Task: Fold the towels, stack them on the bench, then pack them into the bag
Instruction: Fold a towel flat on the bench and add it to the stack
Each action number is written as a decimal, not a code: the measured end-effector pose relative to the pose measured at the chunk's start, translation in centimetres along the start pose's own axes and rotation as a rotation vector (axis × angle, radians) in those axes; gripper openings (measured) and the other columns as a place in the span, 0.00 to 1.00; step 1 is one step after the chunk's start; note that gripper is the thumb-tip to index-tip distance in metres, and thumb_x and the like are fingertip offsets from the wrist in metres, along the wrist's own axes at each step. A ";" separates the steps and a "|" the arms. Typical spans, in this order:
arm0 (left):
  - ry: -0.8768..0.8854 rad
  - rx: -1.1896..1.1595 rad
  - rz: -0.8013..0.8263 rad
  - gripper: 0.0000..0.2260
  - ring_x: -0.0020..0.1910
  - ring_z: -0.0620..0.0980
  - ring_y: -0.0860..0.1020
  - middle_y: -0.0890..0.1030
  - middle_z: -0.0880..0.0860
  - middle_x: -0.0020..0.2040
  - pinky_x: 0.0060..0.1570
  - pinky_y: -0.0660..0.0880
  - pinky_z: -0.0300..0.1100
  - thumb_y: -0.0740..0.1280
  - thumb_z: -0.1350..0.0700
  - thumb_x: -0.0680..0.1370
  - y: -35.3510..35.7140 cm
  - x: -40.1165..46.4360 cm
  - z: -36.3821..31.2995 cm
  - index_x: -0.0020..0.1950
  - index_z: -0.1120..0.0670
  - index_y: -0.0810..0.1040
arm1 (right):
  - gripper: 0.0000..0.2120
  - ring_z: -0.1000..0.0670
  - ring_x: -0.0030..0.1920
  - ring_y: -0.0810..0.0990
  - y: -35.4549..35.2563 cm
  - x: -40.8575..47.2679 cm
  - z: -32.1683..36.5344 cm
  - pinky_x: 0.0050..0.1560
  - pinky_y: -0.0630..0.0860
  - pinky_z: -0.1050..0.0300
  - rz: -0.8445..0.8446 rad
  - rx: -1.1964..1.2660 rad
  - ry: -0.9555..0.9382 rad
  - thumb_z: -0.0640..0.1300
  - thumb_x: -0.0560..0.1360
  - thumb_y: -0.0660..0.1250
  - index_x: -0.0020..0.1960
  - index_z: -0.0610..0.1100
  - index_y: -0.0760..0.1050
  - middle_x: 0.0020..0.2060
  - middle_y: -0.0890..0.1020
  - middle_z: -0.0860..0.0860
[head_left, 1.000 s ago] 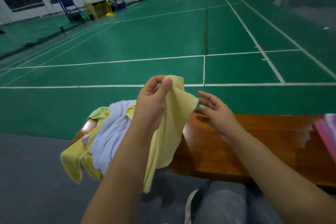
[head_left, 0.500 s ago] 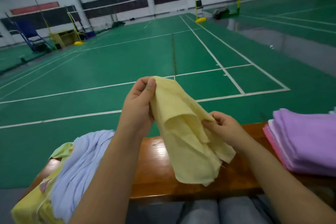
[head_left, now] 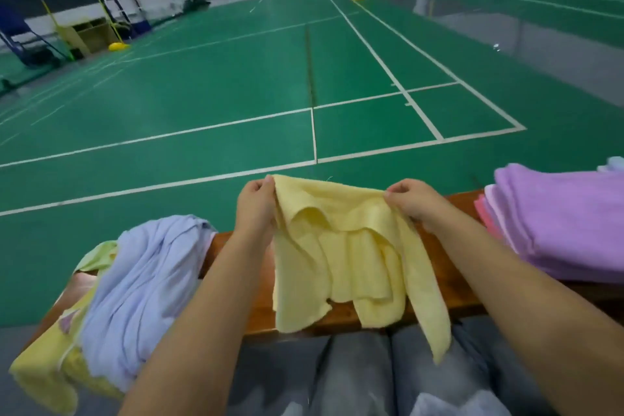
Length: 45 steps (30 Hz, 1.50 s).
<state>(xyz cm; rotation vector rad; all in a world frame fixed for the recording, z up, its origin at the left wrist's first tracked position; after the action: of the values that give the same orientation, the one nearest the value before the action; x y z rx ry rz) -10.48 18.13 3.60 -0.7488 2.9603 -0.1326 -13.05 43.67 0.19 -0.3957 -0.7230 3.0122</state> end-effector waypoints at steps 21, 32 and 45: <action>0.361 0.921 0.547 0.13 0.56 0.44 0.71 0.72 0.44 0.55 0.57 0.65 0.31 0.74 0.57 0.72 -1.6 -9.4 15.3 0.54 0.55 0.78 | 0.03 0.52 0.43 0.76 3.1 -8.3 -12.5 0.40 0.73 0.56 -0.005 -0.365 -0.048 0.42 0.74 0.68 0.43 0.49 0.75 0.41 0.78 0.52; 0.115 0.576 0.393 0.02 0.45 0.43 0.78 0.79 0.46 0.45 0.44 0.79 0.40 0.68 0.53 0.77 -2.5 -10.3 14.0 0.46 0.50 0.78 | 0.16 0.51 0.59 0.75 4.4 -6.3 -7.4 0.52 0.70 0.60 -0.154 -0.043 -0.050 0.41 0.78 0.64 0.65 0.44 0.70 0.59 0.75 0.51; -0.002 0.294 0.384 0.02 0.38 0.43 0.75 0.79 0.51 0.41 0.38 0.73 0.36 0.68 0.56 0.78 -1.1 -12.2 11.8 0.46 0.53 0.76 | 0.13 0.48 0.58 0.73 6.2 -9.4 -12.0 0.57 0.70 0.51 -0.088 -0.468 -0.272 0.37 0.75 0.66 0.59 0.45 0.77 0.55 0.76 0.50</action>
<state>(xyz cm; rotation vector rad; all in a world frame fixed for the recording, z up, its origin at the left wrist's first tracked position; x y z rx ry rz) 1.93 22.28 -7.28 -0.1419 2.9193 -0.5200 -0.72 42.73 -10.71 0.0494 -1.4310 2.8181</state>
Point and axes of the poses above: each hand's wrist, its own x-axis towards the middle knuckle, its own y-axis out of the palm, z = x × y, the point moved 3 cm from there along x, towards the middle knuckle
